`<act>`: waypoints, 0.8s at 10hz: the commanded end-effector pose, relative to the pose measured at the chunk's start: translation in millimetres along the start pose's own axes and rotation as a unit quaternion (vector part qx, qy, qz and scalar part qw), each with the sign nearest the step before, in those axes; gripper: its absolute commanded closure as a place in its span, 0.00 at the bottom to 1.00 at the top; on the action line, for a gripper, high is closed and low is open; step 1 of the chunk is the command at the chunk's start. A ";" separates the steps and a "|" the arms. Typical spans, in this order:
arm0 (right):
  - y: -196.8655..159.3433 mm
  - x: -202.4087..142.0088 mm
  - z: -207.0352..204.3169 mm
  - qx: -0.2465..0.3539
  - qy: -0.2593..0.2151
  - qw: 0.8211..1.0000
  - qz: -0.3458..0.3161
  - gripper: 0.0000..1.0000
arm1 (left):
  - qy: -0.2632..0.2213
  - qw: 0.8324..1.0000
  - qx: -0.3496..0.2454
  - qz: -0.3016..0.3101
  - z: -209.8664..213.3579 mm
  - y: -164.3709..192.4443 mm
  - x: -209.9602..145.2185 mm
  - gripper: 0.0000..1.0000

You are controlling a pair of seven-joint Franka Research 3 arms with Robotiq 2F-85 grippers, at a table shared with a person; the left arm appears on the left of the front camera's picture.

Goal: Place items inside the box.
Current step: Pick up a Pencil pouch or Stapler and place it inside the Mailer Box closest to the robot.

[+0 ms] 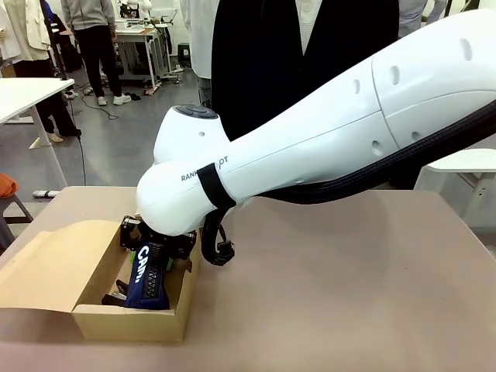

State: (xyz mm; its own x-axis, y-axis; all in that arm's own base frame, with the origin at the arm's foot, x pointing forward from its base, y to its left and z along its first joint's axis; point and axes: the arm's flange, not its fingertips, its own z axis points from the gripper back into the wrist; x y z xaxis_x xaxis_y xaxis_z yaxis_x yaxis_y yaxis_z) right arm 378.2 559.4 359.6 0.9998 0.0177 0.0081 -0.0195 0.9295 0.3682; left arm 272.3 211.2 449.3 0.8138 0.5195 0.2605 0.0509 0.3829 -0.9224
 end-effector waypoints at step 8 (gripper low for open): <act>-166.6 -56.9 173.1 0.260 -0.081 0.957 -0.102 0.00 | -0.005 1.000 -0.012 -0.007 -0.7 -0.7 -1.9 0.00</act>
State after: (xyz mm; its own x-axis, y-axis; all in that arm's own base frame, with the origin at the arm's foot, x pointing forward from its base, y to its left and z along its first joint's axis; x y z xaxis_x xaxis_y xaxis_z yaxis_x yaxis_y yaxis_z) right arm 364.8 465.5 437.6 0.9810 -0.1761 0.0817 0.0956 0.8043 0.5865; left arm 272.6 211.2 449.1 0.8142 0.5193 0.2596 0.0500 0.3829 -0.9225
